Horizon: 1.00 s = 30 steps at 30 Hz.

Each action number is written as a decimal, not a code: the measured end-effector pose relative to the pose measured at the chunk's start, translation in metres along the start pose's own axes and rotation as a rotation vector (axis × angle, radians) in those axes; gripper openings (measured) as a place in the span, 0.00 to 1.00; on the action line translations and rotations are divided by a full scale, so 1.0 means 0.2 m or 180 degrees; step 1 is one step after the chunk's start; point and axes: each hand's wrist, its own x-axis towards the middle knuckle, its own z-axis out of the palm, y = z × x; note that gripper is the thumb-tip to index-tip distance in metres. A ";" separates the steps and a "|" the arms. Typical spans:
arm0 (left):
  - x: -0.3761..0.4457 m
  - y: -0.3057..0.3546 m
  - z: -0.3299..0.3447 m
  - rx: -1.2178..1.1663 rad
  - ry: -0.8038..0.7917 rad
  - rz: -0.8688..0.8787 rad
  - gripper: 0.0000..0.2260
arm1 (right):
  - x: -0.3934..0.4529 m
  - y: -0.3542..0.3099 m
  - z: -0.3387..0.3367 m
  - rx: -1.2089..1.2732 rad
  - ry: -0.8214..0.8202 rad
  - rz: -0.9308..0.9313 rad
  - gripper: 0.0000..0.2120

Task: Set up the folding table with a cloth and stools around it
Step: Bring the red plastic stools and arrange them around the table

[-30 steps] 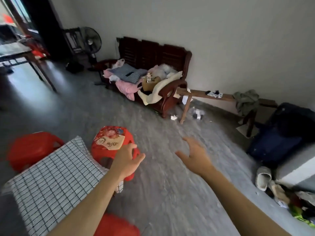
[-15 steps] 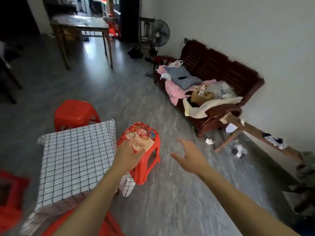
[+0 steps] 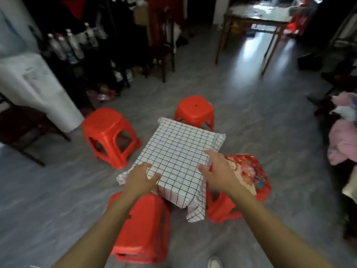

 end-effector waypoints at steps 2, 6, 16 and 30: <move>-0.08 0.01 -0.01 -0.0147 0.0145 -0.0314 0.22 | 0.08 0.02 -0.01 0.0031 -0.0234 -0.0276 0.30; -0.28 0.05 0.03 -0.0219 0.0451 -0.0543 0.13 | 0.18 0.02 -0.04 0.0085 -0.0604 -0.0618 0.30; -0.77 -0.27 -0.03 -0.0466 0.1345 -0.2009 0.22 | 0.24 -0.31 0.27 0.0039 -0.1453 -0.1471 0.30; -0.72 -0.76 0.08 -0.0992 0.1118 -0.2429 0.30 | 0.29 -0.54 0.77 -0.0786 -0.1958 -0.1789 0.28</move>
